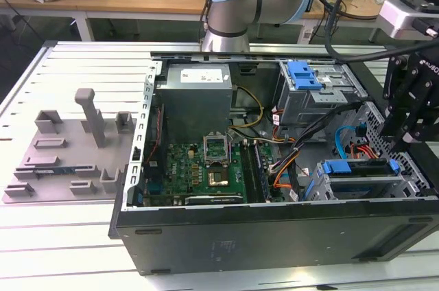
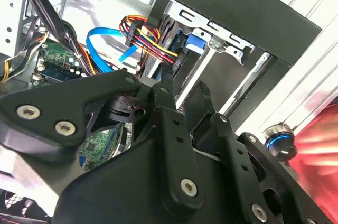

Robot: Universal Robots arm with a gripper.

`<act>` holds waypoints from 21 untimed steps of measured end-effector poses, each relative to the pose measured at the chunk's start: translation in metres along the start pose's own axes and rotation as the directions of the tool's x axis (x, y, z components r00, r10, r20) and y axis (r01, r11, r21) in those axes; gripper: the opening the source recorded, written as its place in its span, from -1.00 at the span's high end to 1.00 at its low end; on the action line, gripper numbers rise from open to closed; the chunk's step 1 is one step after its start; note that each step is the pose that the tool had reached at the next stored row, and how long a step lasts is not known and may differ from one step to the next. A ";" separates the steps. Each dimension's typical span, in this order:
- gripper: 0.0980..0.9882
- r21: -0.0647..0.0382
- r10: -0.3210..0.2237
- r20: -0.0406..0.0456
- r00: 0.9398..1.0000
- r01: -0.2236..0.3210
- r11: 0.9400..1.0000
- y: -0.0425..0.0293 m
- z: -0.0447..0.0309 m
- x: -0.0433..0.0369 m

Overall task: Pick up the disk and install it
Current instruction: 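Insert the second disk wire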

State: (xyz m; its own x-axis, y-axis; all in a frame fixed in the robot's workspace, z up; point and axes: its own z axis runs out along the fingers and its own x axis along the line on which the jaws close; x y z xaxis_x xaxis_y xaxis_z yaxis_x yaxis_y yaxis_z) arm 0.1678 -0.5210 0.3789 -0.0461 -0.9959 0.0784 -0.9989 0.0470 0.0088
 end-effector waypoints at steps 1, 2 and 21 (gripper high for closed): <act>0.40 0.000 0.000 0.000 1.000 0.000 1.000 0.0000 0.0000 0.0000; 0.40 0.000 0.000 0.000 1.000 0.000 1.000 0.0000 0.0000 0.0000; 0.40 0.006 0.003 -0.197 0.980 -0.001 1.000 0.0058 -0.0007 -0.0623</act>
State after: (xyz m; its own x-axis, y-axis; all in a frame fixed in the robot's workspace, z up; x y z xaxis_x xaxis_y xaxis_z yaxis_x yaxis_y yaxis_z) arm 0.1648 -0.4586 0.3747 -0.0453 -0.9607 0.2738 -0.9988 0.0480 0.0030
